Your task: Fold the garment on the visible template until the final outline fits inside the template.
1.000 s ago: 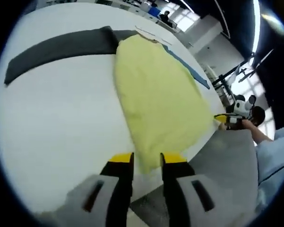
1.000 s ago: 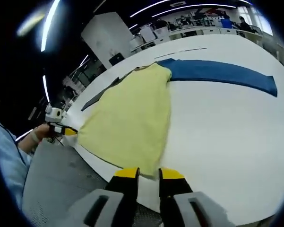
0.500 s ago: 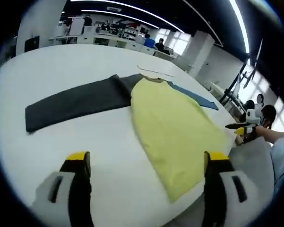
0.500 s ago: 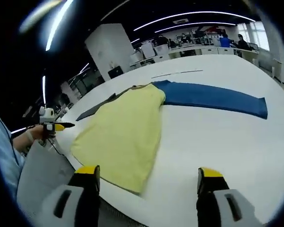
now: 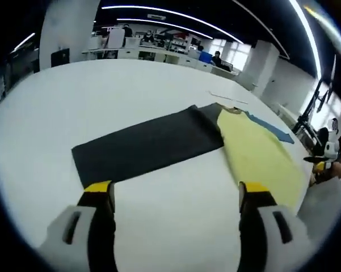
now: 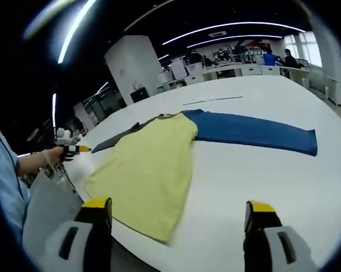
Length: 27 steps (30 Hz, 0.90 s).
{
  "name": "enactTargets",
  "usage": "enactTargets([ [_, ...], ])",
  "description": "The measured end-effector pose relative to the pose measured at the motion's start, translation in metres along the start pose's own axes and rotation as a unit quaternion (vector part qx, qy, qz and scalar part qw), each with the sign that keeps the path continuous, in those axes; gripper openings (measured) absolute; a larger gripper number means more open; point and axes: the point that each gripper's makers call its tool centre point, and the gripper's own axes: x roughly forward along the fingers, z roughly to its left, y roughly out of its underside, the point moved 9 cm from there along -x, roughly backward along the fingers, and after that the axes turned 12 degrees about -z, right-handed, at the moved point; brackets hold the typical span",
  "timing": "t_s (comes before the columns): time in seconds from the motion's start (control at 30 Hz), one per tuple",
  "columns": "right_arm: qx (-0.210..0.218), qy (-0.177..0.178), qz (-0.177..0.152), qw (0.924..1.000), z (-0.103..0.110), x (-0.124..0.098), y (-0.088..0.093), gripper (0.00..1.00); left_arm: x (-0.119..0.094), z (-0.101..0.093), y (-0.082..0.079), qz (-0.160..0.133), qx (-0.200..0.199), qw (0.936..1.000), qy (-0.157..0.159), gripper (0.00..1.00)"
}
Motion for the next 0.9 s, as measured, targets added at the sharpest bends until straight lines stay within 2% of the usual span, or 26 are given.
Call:
enactTargets([
  [0.03, -0.001, -0.002, -0.003, 1.0, 0.0, 0.0, -0.002, 1.0, -0.001, 0.005, -0.001, 0.001, 0.0, 0.9999, -0.014, 0.87],
  [0.1, -0.003, -0.008, -0.006, 0.9999, 0.001, 0.0, -0.004, 1.0, 0.0, 0.013, -0.003, -0.001, 0.003, 0.9998, -0.02, 0.86],
  [0.17, -0.007, -0.002, 0.002, 1.0, 0.0, -0.001, -0.004, 1.0, -0.001, 0.023, 0.0, 0.015, -0.009, 0.9987, -0.048, 0.84],
  [0.23, -0.01, -0.006, -0.001, 0.9999, 0.0, -0.001, -0.005, 1.0, 0.0, 0.031, 0.0, 0.011, -0.007, 0.998, -0.062, 0.83],
  [0.27, -0.01, -0.004, 0.0, 0.9999, 0.0, -0.001, -0.004, 1.0, -0.001, 0.037, 0.0, 0.012, -0.017, 0.9967, -0.079, 0.82],
  [0.3, -0.011, -0.002, 0.002, 0.9999, -0.001, -0.002, -0.004, 1.0, 0.002, 0.044, 0.001, 0.01, -0.019, 0.9967, -0.079, 0.8],
  [0.4, -0.011, -0.001, 0.004, 0.9999, -0.001, -0.004, -0.004, 1.0, 0.005, 0.043, 0.003, 0.01, -0.028, 0.9951, -0.094, 0.67],
  [0.5, -0.009, 0.001, 0.004, 0.9999, -0.001, -0.006, -0.004, 1.0, 0.007, 0.063, 0.007, 0.007, -0.041, 0.9921, -0.118, 0.47],
  [0.57, -0.009, 0.003, 0.005, 0.9999, -0.002, -0.007, -0.004, 1.0, 0.008, 0.072, 0.012, 0.015, -0.054, 0.9897, -0.132, 0.43],
  [0.63, -0.008, 0.005, 0.005, 0.9999, 0.0, -0.01, -0.003, 1.0, 0.01, 0.08, 0.014, 0.011, -0.055, 0.9891, -0.136, 0.41],
  [0.7, -0.007, 0.007, 0.006, 0.9999, -0.003, -0.01, -0.003, 0.99, 0.009, 0.085, 0.015, 0.007, -0.059, 0.9873, -0.147, 0.33],
  [0.83, -0.005, 0.013, 0.008, 0.9999, -0.006, -0.013, -0.003, 0.99, 0.011, 0.092, 0.016, -0.006, -0.084, 0.9853, -0.149, 0.21],
  [0.9, -0.007, 0.014, 0.009, 0.9998, -0.005, -0.014, -0.002, 0.99, 0.012, 0.095, 0.018, -0.002, -0.089, 0.9846, -0.151, 0.14],
])
